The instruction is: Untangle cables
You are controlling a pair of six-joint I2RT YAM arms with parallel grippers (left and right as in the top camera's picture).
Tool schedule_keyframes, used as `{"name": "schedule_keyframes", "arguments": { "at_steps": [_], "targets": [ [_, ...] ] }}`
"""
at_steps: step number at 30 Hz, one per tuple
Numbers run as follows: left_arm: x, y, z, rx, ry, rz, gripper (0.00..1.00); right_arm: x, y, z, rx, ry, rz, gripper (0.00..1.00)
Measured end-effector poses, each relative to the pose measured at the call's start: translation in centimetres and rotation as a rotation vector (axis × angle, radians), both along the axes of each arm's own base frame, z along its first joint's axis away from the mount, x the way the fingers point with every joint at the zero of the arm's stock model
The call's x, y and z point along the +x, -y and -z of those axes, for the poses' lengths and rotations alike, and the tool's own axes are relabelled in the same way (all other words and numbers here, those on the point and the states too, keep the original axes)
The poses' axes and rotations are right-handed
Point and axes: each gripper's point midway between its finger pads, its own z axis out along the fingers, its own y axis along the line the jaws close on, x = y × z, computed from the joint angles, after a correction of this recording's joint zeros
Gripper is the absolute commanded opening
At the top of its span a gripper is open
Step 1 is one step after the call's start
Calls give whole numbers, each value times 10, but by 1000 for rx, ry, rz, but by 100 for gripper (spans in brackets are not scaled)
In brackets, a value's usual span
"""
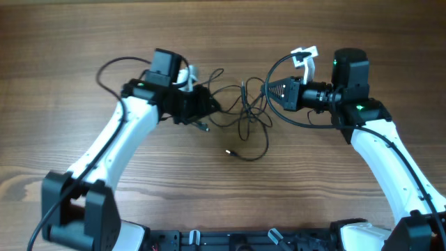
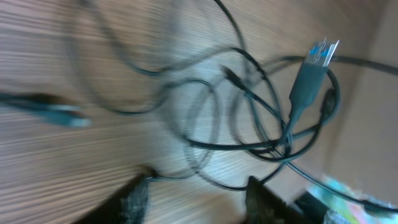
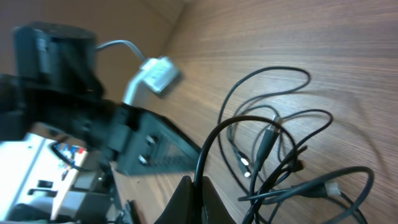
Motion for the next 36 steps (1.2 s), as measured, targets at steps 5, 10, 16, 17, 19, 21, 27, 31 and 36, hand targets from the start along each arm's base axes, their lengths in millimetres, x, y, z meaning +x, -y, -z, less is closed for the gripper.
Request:
{"name": "schedule_keyframes", "arguments": {
  "at_steps": [5,10,16,17,19,21,27,31,36],
  "targets": [
    [-15,52,-2,-122,19,166,54,-5,-3,-3,36,-46,-12,4],
    [-27,88,-13,-179,92,274,46,-9,-5,-6,64,-71,-29,4],
    [-43,99,-3,-112,92,311,44,-6,-9,-19,121,-74,-33,4],
    [-44,99,-1,-94,94,309,44,-5,-9,-22,129,-75,-31,4],
    [-44,98,3,-64,101,304,43,-4,-10,-26,148,-85,-29,4],
    [-43,98,4,-46,109,302,43,-4,-10,-27,157,-96,-27,4],
    [-39,97,10,13,144,288,35,-8,-12,-29,177,-120,-48,4],
    [-23,100,5,24,221,257,35,-12,-14,-31,191,-128,-72,4],
    [-3,103,-3,25,305,207,26,-16,-14,-30,196,-152,-83,4]
  ]
}}
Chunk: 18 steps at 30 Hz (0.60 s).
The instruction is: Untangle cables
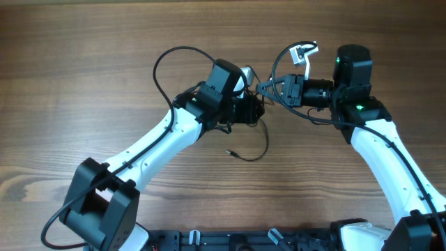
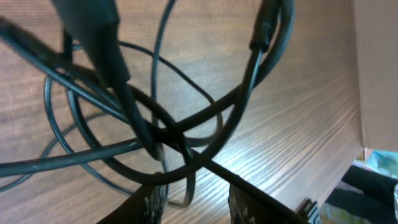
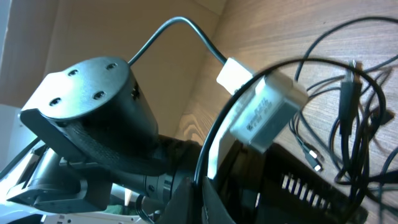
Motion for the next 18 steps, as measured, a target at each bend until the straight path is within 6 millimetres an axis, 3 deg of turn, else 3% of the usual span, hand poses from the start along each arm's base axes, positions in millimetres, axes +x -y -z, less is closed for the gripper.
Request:
{"name": "schedule_keyframes", "arguments": {
  "at_steps": [3,14,16,18],
  "targets": [
    [5,1,-3,-9,15,-21,5,-1,0,1,0,-12,-3,4],
    [-3,-9,8,40,-48,-46,4,-2,1,7,-14,-50,10,4],
    [-11,-23,21,119,-92,-73,4,0,7,25,-71,-132,73,4],
    [-15,-41,32,198,-124,-108,4,2,23,59,-205,-263,199,4]
  ]
}}
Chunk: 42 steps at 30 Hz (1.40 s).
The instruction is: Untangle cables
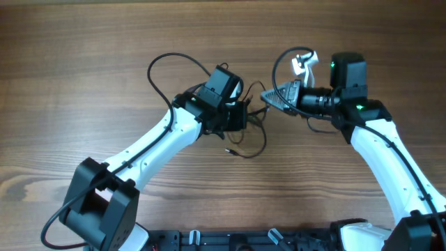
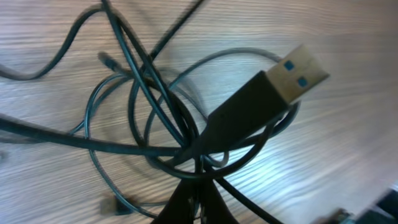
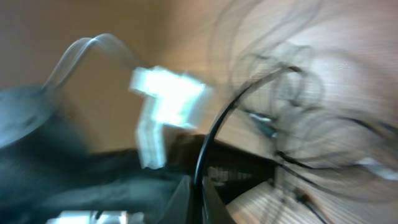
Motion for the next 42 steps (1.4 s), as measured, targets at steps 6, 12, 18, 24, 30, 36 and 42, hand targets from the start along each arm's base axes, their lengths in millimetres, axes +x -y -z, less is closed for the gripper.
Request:
{"name": "schedule_keyframes", "arguments": {
  "at_steps": [6,12,18,24,30,36,42],
  "targets": [
    [9,-85,18,206,-82,-171,4,-18,90,86,-548,-282,364,4],
    [27,-165,1,278,-62,-364,4,-33,165,100,-931,-322,580,4],
    [35,-218,-33,247,6,-521,4,-34,185,96,-1026,-309,654,4],
    [34,-240,-61,204,71,-594,4,-35,185,96,-1026,-311,652,4],
    [29,-289,-68,218,75,-721,4,-47,197,96,-1100,-345,667,4],
    [14,-354,-90,145,110,-935,4,-51,229,94,-1105,-403,800,4],
    [11,-361,-97,19,106,-962,4,-40,252,93,-1020,-410,892,4]
  ]
}}
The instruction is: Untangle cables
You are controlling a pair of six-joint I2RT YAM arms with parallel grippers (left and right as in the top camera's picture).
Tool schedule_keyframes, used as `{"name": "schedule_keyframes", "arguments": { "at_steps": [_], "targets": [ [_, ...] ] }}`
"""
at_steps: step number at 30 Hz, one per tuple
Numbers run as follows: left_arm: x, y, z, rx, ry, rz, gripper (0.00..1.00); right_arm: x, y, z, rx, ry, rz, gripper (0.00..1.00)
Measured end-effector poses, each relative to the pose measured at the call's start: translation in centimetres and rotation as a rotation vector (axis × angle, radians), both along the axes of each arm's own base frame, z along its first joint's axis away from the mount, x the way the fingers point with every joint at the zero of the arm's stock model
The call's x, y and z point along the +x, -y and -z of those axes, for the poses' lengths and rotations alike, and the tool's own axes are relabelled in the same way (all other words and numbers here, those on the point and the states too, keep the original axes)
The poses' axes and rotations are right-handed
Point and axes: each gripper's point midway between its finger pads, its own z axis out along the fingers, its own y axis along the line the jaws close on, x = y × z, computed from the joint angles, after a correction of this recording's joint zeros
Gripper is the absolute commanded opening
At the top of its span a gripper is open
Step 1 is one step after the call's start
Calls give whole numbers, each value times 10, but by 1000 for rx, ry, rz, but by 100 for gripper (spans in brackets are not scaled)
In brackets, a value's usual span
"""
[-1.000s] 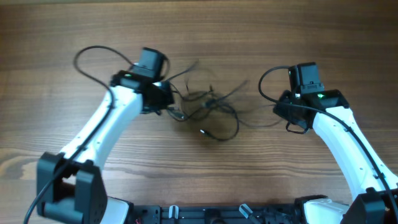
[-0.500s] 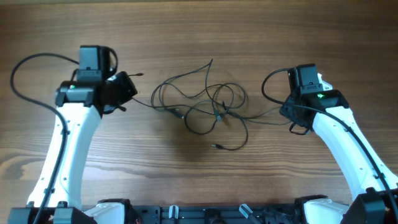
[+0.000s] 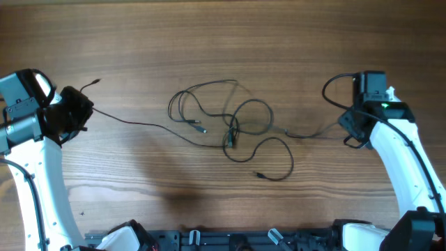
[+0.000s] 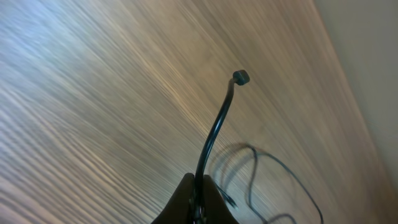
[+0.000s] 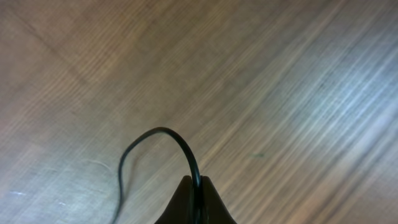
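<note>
A loose knot of thin black cables [image 3: 230,125] lies mid-table. One thin strand [image 3: 132,121] runs left from it to my left gripper [image 3: 82,111], which is shut on it; its small plug end [image 4: 240,77] sticks out past the fingers [image 4: 186,199]. At the right, my right gripper [image 3: 350,129] is shut on a thicker black cable that arches in a loop [image 5: 155,134] beyond the fingertips. A pale strand [image 3: 310,132] stretches from that side back to the knot.
A free cable end with a small plug [image 3: 258,174] lies in front of the knot. Bare wooden table [image 3: 223,42] spreads on all sides. The arms' bases sit at the front edge.
Both grippers stood close together over the bundle in the middle. Now the left is at the far left and the right at the far right, and the cables lie spread out between them.
My left gripper was open beside the bundle while the right was shut on a black cable near a white adapter. Then the left was open inside the tangle next to the right gripper, then shut on strands there. Now the arms are wide apart, each holding a cable.
</note>
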Motion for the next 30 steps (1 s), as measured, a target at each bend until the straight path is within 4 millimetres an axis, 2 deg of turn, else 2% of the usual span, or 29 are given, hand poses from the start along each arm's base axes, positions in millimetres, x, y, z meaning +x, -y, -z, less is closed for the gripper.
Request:
{"name": "schedule_keyframes", "arguments": {
  "at_steps": [3,5,9,10,11,12,14,18,21,23,25,27,30],
  "targets": [
    [4,14,-2,-27,13,45,4,11,-2,-2,50,33,-52,4],
    [7,28,-2,-38,17,89,4,19,-5,-12,66,50,-100,4],
    [13,69,-3,-44,21,218,4,47,-12,-60,79,133,-197,4],
    [14,75,-3,-44,22,237,5,59,-17,-83,88,184,-250,4],
    [15,95,-4,-40,26,305,5,69,-23,-103,103,227,-304,4],
    [15,105,-4,-40,27,340,6,79,-33,-130,126,285,-382,4],
    [14,128,-4,-41,28,412,8,88,-48,-169,153,366,-484,4],
    [9,162,-3,-41,24,517,15,91,-69,-249,165,528,-622,4],
    [6,182,4,-44,0,583,15,88,-75,-291,140,624,-677,4],
    [4,197,15,-44,-35,629,15,85,-77,-303,128,648,-694,4],
    [3,210,29,-40,-79,669,15,77,-76,-298,135,616,-687,4],
    [4,223,44,-38,-118,704,15,66,-67,-279,129,520,-627,4],
    [3,237,62,-34,-162,744,14,49,-39,-240,77,326,-477,4]
  ]
}}
